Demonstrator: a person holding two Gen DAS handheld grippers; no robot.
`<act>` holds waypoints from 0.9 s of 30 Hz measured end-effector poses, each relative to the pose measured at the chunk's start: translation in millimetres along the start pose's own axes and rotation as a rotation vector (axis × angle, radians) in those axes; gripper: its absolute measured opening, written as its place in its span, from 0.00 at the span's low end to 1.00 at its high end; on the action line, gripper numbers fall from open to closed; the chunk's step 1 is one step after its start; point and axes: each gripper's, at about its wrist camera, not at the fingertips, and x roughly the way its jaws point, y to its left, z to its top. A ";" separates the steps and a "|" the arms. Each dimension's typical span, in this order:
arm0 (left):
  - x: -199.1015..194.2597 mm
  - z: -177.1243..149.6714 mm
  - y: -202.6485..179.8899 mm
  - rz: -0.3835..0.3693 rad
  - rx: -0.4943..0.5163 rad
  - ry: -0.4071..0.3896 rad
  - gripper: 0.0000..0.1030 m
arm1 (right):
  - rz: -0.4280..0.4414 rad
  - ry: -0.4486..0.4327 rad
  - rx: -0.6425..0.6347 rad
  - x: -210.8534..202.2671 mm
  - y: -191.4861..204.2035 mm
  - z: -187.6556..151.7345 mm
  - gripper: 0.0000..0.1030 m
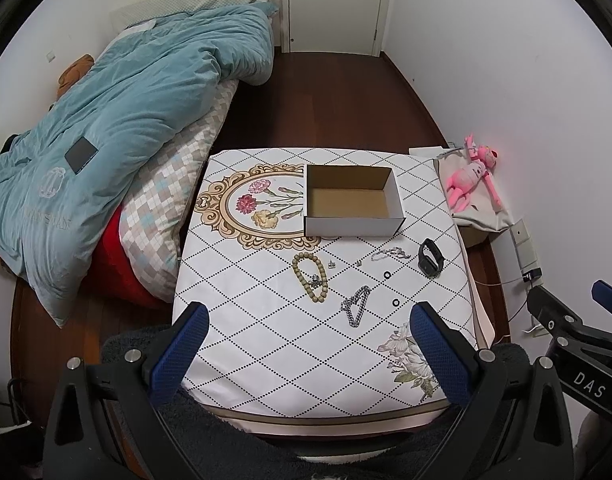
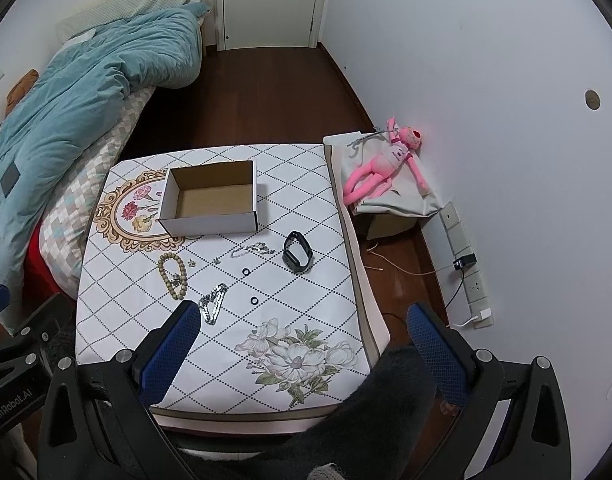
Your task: Organize jewelry
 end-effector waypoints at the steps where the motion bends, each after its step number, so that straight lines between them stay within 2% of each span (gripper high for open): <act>1: 0.1 0.4 -0.5 -0.001 0.000 0.000 1.00 | 0.000 -0.001 0.000 -0.2 0.5 -0.4 1.00; 21: -1.7 0.9 -2.3 -0.007 -0.003 -0.002 1.00 | -0.004 -0.007 -0.004 -1.6 0.9 1.3 1.00; 27: 13.3 2.7 -3.2 0.018 -0.009 0.000 1.00 | 0.001 -0.004 0.001 7.5 2.0 3.9 1.00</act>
